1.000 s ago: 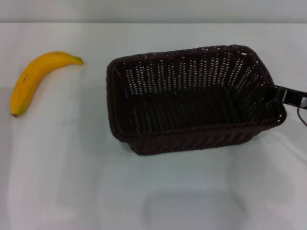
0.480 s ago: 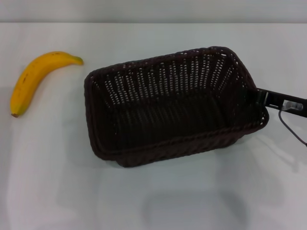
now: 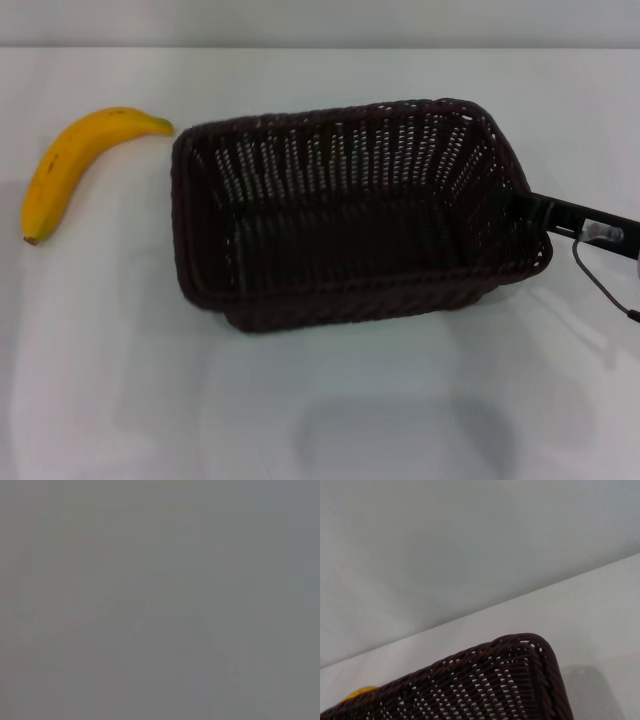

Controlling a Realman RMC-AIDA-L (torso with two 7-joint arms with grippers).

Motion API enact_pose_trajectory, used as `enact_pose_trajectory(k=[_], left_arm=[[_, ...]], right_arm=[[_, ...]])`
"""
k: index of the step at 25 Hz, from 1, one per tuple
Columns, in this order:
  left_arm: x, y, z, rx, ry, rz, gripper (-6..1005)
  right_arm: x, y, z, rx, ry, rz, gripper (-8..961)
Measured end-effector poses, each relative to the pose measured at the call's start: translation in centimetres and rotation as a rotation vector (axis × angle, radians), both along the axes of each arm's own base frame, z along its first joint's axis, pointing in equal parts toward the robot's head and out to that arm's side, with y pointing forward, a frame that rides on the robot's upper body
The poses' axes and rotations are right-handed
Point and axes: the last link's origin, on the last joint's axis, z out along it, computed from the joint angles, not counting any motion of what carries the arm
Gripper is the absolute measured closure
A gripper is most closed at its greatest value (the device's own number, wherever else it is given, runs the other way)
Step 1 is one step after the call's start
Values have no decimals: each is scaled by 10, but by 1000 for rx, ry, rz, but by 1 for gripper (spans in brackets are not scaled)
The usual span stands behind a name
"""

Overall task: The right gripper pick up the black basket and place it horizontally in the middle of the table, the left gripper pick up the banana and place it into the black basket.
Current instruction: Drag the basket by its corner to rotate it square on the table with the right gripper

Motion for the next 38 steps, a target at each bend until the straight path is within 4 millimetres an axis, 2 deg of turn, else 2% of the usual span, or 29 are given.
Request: enact_pose_trajectory(k=[8,22,33,38], left_arm=[[-1,1,0,-3,3,1,116],[1,2,0,-16,25,0,117],[2,2,-1,-17,17,2,117],[4,4,-1,-16,16,-3,117]], right_arm=[[8,-8,-5,-5,1,-28,750],[-8,-10,-12,-31,-17,37,747],[-21,-1,-2,-18,-89,161,744],[-18,11,17,50,-129,179,535]])
